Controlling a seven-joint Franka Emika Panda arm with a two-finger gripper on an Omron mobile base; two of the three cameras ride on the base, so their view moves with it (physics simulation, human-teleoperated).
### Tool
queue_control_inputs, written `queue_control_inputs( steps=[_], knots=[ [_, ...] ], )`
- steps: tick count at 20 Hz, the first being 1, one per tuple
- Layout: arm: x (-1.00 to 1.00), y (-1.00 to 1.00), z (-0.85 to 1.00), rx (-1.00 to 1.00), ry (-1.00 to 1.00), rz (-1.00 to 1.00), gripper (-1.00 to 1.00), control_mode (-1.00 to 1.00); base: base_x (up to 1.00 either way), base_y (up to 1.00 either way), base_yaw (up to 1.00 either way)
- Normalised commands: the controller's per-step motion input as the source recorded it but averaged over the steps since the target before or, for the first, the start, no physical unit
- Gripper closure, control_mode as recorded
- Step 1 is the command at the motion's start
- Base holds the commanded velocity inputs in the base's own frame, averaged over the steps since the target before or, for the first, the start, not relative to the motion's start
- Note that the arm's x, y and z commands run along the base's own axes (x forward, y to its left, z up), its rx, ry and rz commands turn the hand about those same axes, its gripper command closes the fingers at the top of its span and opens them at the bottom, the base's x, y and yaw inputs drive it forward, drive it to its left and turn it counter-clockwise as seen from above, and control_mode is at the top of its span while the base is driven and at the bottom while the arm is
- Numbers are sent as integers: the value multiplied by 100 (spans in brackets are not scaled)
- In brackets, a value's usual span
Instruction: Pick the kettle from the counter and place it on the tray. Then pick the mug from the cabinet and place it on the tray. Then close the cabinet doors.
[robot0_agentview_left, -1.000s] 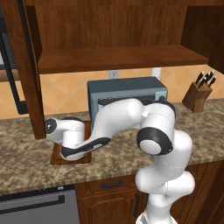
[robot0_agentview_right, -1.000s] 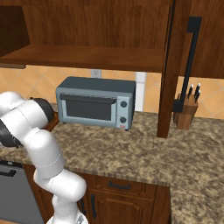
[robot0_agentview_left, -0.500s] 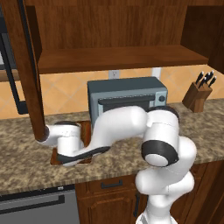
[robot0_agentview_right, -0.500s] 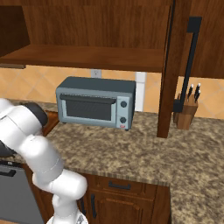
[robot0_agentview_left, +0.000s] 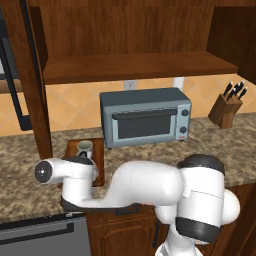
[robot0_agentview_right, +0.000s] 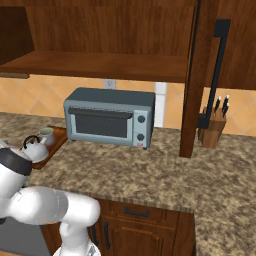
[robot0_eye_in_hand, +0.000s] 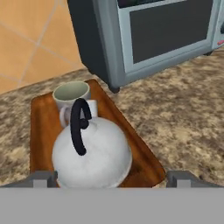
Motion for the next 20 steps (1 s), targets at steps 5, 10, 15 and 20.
queue_control_inputs(
  steps=[5,10,15,20],
  knots=[
    [-33,-68,11,0,-11,-6,-100,-100,0,0,0],
    [-26,-16,55,0,-9,-2,-100,-100,0,0,0],
    [-22,0,75,0,-6,-6,-100,-100,0,0,0],
    [-22,17,62,-6,-7,-16,-100,-100,0,0,0]
  ],
)
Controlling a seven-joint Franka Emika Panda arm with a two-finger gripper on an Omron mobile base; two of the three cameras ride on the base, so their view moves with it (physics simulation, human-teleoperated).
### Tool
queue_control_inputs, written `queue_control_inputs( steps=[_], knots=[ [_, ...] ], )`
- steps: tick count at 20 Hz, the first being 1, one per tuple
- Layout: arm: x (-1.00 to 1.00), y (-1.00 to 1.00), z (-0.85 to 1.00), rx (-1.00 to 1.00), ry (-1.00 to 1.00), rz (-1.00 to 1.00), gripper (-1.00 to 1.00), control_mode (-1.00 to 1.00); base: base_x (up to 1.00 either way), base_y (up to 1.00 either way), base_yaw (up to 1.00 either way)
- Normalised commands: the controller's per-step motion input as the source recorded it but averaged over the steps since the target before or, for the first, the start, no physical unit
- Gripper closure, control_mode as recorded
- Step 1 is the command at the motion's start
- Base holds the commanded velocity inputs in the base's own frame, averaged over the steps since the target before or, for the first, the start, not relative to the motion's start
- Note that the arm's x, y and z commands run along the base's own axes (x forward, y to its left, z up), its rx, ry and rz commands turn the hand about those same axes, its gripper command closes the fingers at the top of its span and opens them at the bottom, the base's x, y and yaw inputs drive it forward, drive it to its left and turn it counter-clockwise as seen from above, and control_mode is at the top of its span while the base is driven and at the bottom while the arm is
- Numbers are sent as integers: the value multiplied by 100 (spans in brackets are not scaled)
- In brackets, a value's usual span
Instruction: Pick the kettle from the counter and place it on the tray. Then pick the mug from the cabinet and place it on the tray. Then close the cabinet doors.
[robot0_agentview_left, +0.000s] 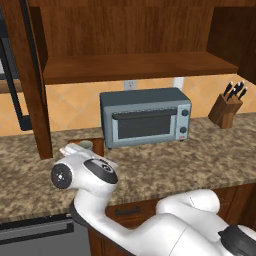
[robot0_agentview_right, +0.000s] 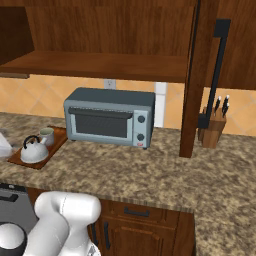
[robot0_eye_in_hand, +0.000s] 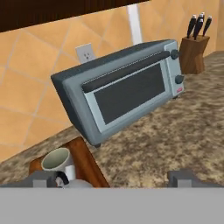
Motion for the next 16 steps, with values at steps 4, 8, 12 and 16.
queue_control_inputs(
  steps=[4,8,12,16],
  knots=[
    [-3,49,12,-23,-8,-24,-100,-100,0,0,0],
    [6,30,-14,-21,-1,-10,-100,-100,0,0,0],
    [-13,17,9,-23,-15,-19,-100,-100,0,0,0],
    [-3,50,28,-23,0,-28,-100,-100,0,0,0]
  ],
)
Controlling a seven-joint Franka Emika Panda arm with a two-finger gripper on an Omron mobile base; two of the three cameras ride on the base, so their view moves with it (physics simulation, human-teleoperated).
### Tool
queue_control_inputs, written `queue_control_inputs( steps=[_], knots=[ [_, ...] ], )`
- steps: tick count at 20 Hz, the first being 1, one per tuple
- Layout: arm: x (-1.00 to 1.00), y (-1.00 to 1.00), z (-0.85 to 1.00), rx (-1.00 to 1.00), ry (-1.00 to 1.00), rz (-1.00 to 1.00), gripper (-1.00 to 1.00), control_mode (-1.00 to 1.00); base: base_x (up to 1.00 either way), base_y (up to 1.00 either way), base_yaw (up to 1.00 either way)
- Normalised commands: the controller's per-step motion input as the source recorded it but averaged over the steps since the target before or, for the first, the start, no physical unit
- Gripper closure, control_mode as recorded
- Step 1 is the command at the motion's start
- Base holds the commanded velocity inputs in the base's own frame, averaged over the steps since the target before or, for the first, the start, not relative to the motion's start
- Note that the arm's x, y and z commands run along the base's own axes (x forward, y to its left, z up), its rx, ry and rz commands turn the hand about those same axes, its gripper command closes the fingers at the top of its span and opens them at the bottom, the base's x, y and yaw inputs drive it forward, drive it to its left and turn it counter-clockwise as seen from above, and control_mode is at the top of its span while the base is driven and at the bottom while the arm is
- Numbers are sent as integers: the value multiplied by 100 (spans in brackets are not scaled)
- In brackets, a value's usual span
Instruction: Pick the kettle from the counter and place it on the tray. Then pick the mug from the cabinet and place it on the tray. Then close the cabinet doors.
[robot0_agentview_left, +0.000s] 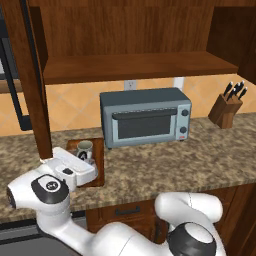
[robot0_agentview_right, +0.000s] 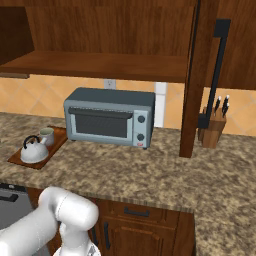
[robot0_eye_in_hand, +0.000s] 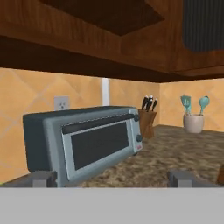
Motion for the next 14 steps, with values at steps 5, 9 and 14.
queue_control_inputs(
  steps=[5,9,14],
  knots=[
    [-26,12,11,-10,-14,-6,-100,-100,0,0,0],
    [-17,23,47,-12,-8,-19,-100,-100,0,0,0],
    [-2,17,52,-10,-1,-19,-100,-100,0,0,0]
  ],
)
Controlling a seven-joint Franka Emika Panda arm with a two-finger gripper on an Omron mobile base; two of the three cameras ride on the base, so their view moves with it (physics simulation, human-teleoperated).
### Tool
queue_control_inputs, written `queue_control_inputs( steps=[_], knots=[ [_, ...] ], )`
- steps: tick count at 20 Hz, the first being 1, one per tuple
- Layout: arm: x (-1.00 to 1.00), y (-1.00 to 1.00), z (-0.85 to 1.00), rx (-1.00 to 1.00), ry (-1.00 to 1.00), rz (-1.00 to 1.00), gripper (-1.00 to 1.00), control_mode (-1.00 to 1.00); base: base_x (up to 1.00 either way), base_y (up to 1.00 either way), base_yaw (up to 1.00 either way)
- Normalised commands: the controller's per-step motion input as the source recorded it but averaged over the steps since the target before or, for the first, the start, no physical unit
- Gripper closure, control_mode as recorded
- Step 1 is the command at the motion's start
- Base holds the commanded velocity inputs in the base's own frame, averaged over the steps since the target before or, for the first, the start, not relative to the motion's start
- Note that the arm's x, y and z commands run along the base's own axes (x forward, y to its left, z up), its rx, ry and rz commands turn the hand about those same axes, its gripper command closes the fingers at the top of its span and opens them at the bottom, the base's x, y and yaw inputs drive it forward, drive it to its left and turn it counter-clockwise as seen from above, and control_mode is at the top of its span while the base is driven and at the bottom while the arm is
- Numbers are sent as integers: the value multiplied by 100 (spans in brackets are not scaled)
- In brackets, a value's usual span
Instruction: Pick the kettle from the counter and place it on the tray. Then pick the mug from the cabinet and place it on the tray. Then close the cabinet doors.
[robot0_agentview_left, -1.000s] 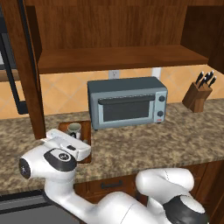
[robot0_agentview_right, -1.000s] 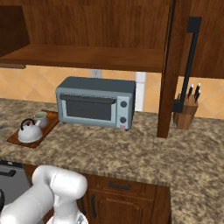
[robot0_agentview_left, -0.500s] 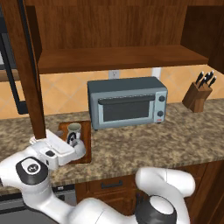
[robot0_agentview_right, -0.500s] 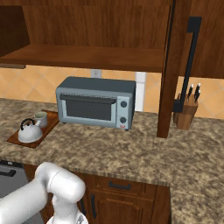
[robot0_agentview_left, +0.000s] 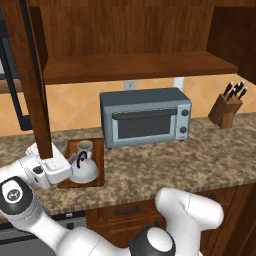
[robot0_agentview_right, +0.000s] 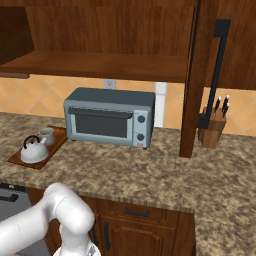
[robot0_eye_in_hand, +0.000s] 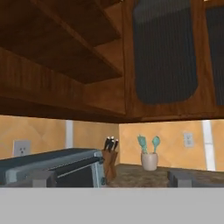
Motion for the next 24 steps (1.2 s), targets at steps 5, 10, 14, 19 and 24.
queue_control_inputs(
  steps=[5,10,14,19,24],
  knots=[
    [0,27,22,-12,0,-16,-100,-100,0,0,0],
    [0,36,0,-12,1,-13,-100,-100,0,0,0],
    [0,25,0,-9,8,-10,-100,-100,0,0,0],
    [0,10,-11,-18,16,-3,-100,-100,0,0,0],
    [7,4,-16,-19,17,0,-100,-100,0,0,0]
  ],
)
